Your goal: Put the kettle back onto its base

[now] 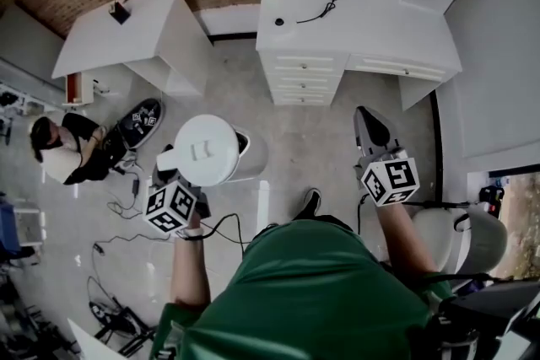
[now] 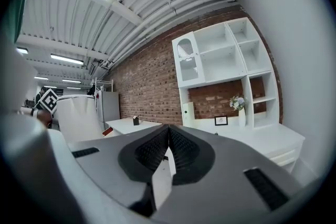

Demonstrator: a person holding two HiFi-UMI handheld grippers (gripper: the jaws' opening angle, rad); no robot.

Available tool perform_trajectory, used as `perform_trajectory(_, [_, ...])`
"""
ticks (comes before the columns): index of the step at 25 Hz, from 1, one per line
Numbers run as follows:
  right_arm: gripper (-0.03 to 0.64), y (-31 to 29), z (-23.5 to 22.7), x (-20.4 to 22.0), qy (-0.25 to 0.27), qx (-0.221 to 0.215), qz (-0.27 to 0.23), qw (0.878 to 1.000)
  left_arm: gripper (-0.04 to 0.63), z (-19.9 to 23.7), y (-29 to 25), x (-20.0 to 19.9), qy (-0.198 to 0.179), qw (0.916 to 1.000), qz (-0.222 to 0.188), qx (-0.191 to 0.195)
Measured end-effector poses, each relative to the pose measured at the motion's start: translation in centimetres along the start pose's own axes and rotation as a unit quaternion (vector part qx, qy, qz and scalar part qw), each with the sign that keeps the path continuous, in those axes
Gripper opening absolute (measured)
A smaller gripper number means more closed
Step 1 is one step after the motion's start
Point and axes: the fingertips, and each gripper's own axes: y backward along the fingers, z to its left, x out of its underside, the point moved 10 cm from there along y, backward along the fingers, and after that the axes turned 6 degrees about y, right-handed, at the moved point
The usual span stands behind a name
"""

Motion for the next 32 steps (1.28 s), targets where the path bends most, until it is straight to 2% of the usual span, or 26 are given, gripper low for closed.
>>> perform_trajectory(6, [0.021, -1.5, -5.3, -0.2, -0.002, -0.002, -0.003, 1.000, 0.163, -3.7, -3.1, 0.0, 0.004, 0.9999, -0.001, -0.012])
perform_trajectory(13, [0.021, -1.9, -9.2, -0.2, -0.007, 0.010, -0.010, 1.000, 0.163, -6.7, -5.8, 0.1, 0.003, 1.0000, 0.001, -0.004])
perform_trajectory(17, [0.021, -2.4, -10.3, 0.2, -0.013, 0.020, -0.006, 1.000, 0.163, -7.2, -7.4, 0.0, -0.003, 1.0000, 0.007, -0.002])
perform_trajectory(22, [0.021, -4.6, -12.5, 1.7, -0.014, 0.033, 0.005, 0.999, 0.163, -7.3, -12.0, 0.4, -0.004, 0.9999, 0.015, -0.001])
perform_trajectory(29, [0.021, -8.2, -13.5, 0.7, -0.008, 0.057, 0.016, 0.998, 0.163, -7.1, -17.6, -1.0, 0.004, 0.9994, 0.023, 0.026])
perform_trajectory(32, [0.021, -11.5, -14.3, 0.4, -0.006, 0.061, 0.017, 0.998, 0.163, -7.0, -21.1, -2.3, -0.005, 0.9993, 0.020, 0.031])
